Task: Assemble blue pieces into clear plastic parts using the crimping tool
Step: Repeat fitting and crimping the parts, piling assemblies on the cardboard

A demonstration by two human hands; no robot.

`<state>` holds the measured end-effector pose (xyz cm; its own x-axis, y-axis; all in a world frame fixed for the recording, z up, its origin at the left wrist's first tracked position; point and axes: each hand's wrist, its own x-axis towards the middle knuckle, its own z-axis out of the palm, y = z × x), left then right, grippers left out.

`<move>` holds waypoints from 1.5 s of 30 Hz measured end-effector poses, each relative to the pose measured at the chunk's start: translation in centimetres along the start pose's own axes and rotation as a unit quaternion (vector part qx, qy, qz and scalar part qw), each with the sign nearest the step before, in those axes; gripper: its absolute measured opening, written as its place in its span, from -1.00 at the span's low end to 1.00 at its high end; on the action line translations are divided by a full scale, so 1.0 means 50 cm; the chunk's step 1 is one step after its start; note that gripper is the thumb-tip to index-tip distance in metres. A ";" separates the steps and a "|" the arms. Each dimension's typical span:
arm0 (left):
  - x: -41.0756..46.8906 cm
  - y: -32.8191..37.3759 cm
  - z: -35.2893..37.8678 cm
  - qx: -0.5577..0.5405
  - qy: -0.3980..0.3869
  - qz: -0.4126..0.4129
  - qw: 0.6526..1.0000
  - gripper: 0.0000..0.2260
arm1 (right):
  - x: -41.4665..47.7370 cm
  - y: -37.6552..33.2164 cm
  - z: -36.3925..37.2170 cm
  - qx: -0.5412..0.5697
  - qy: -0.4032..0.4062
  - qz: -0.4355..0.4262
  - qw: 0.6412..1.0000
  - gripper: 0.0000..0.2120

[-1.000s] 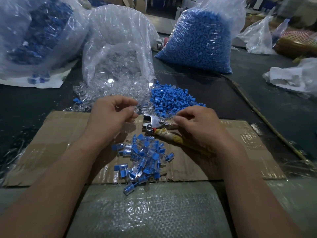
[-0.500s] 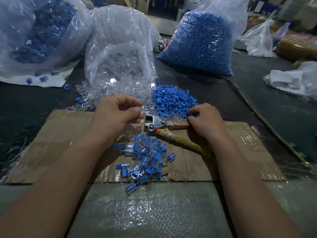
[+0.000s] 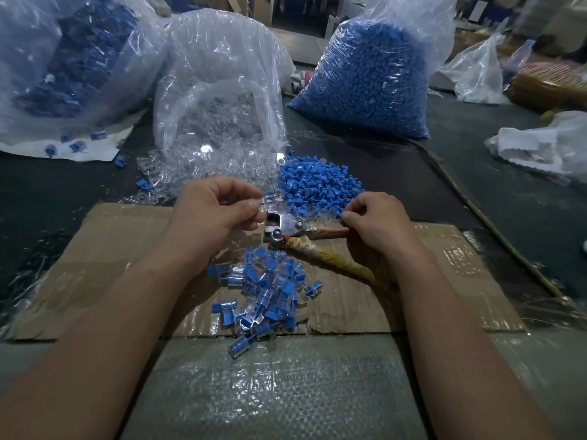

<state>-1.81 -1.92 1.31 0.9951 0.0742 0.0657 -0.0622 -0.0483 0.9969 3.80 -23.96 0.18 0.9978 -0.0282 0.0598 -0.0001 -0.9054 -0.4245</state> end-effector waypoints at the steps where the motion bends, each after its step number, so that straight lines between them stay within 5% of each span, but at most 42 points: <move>1: 0.000 0.000 0.000 -0.003 -0.001 -0.001 1.000 -0.84 | -0.002 0.000 0.000 -0.001 0.009 -0.012 1.000 -0.92; 8: 0.002 0.001 0.001 -0.033 -0.024 -0.030 0.999 -0.87 | -0.028 -0.022 -0.017 0.188 0.145 -0.067 0.969 -0.87; 14: -0.001 0.005 0.005 -0.023 -0.040 -0.026 0.999 -0.89 | -0.075 -0.068 -0.019 0.351 0.052 -0.101 0.929 -0.85; 22: -0.006 0.007 0.004 -0.007 -0.039 -0.021 0.999 -0.91 | -0.088 -0.086 -0.007 0.327 -0.009 -0.124 0.937 -0.72; 38: -0.009 0.007 0.010 0.018 -0.040 -0.011 0.999 -0.91 | -0.108 -0.113 0.008 0.352 0.034 -0.212 0.911 -0.70; 45: -0.012 0.008 0.015 0.032 -0.055 0.002 0.998 -0.90 | -0.105 -0.114 0.022 0.286 0.039 -0.239 0.927 -0.78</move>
<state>-2.39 -2.72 1.65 0.9975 -0.0350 0.0619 -0.0655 -0.1119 0.9916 -1.39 -18.18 1.32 0.8674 0.2676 0.4196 0.4976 -0.4498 -0.7417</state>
